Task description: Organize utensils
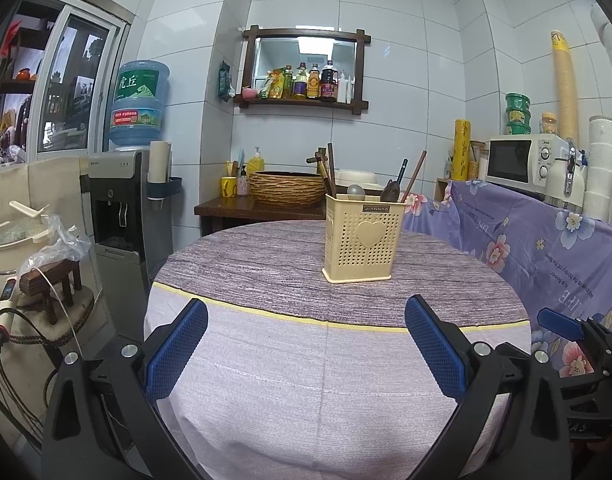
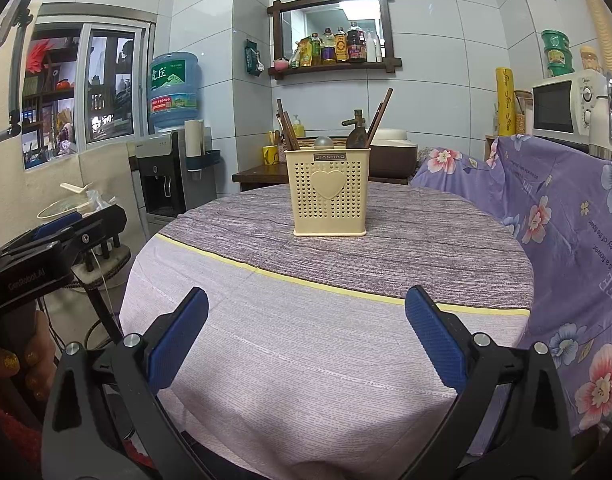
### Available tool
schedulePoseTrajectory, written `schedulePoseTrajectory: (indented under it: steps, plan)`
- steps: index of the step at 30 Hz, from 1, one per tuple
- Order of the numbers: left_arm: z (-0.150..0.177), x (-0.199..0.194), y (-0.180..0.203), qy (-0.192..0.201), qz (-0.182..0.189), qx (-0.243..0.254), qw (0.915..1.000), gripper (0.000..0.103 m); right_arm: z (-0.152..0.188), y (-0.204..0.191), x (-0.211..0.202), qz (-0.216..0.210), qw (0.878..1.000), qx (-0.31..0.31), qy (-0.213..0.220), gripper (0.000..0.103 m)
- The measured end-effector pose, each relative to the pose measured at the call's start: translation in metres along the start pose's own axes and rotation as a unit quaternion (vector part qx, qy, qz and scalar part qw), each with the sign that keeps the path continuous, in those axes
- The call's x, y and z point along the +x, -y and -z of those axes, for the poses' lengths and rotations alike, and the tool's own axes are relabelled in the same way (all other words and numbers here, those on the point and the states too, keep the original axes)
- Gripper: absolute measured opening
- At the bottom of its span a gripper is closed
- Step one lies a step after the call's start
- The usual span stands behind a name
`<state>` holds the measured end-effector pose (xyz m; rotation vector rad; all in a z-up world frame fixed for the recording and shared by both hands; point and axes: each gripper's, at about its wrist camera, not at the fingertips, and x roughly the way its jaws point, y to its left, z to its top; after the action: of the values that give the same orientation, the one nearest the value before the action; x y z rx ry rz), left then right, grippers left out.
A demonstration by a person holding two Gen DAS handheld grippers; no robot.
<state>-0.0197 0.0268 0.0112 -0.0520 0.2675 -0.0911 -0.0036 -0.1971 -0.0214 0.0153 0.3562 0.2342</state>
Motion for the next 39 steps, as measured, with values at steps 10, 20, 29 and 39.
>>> schedulePoseTrajectory:
  steps: [10,20,29,39]
  plan:
    - [0.0001,0.0008,-0.0002,-0.001,0.0,0.001,1.0,0.098,0.0014,-0.001,0.0003,-0.002,1.0,-0.001,-0.002,0.097]
    - [0.0017,0.0024,-0.0014,-0.004,0.001,0.0,1.0,0.098,0.002,-0.0012,-0.0006,-0.003,1.0,-0.003,-0.003,0.097]
    - [0.0016,0.0016,-0.0015,-0.005,0.002,-0.002,1.0,0.098,0.003,-0.0022,-0.0017,-0.004,1.0,-0.003,-0.004,0.097]
    - [0.0,0.0014,-0.0005,-0.005,0.003,-0.006,1.0,0.098,0.0025,-0.0022,-0.0015,-0.004,1.0,-0.003,-0.005,0.097]
